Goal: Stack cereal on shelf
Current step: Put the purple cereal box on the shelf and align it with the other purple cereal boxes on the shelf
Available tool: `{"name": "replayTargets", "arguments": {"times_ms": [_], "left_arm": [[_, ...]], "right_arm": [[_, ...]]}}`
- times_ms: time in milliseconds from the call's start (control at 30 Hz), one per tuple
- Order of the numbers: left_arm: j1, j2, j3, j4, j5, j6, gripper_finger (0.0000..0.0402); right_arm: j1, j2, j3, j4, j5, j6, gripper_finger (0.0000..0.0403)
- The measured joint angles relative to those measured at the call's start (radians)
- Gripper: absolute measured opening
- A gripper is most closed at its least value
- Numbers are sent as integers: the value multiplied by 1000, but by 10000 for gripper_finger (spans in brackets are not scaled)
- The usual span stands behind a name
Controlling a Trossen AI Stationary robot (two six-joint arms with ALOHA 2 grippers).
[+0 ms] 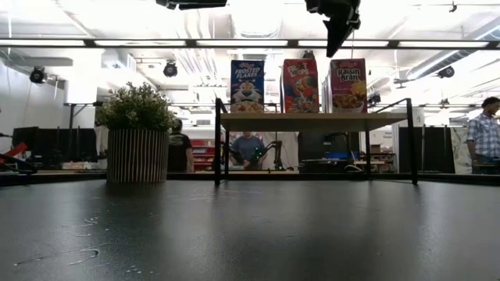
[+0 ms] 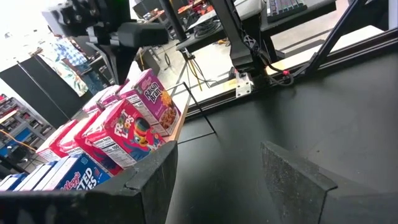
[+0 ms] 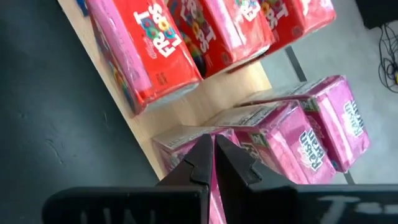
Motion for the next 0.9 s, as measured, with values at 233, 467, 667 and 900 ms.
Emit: {"name": "replayTargets", "arguments": {"times_ms": [233,467,667,900], "left_arm": [[0,0,0,0,0,0,210],[0,0,0,1,0,0,210],[0,0,0,1,0,0,210],[0,0,0,1,0,0,210]], "right_arm": [[0,0,-57,23,6,-11,9],[0,-3,-63,16,7,-48,9],[0,-5,-63,0,7,-84,9],[0,-7,-63,-8,5,-94,9]]}}
